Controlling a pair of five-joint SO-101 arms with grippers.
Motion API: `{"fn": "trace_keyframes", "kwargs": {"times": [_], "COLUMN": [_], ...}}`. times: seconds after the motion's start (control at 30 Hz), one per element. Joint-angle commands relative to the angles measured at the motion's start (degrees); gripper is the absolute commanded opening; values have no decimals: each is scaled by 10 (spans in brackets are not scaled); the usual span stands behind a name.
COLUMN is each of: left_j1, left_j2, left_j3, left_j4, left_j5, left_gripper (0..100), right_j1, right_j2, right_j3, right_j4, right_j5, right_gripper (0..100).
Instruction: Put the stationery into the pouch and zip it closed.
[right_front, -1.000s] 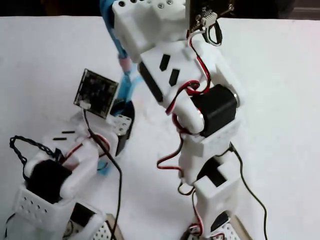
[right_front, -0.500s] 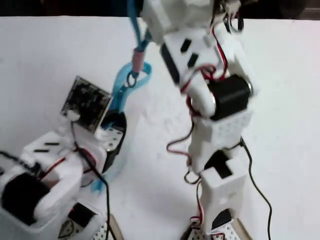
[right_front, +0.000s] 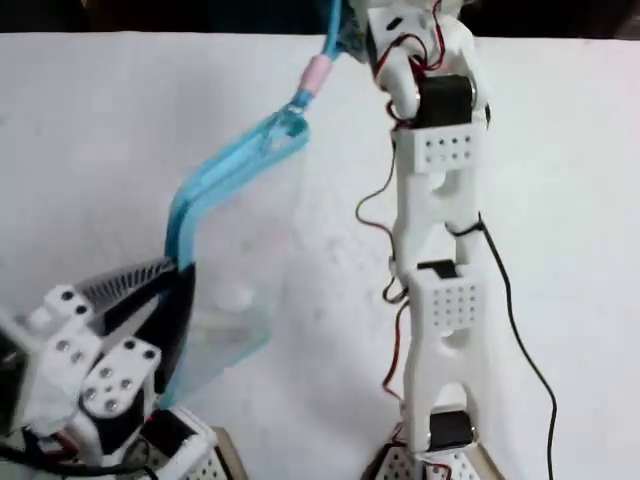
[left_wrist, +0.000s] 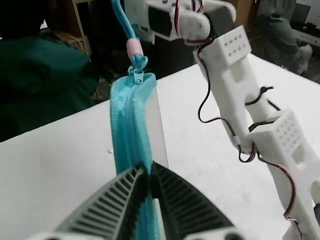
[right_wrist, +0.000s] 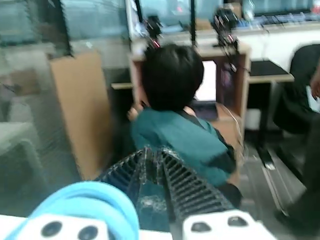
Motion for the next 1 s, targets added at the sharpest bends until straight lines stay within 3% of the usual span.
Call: {"fn": "trace_keyframes", "kwargs": {"times": [0.0, 0.23, 0.47, 0.7, 0.97], "left_j1": [5, 0, 0, 0, 0], "left_j2": [-19, -26, -6, -6, -8], "left_j3": [-31, -109, -172, -112, -54], "left_j4": [1, -2, -1, -5, -10], "left_j5": [8, -1, -15, -14, -15], "left_gripper": [20, 20, 20, 21, 24], "right_j1": [44, 106, 118, 59, -44], "right_j2": [29, 79, 62, 1, -111], "right_j3": [0, 1, 0, -5, -5], "right_j4": [-27, -67, -60, 37, 39], "right_j5": [-4, 14, 23, 47, 48], "right_gripper": [16, 15, 15, 15, 15]}}
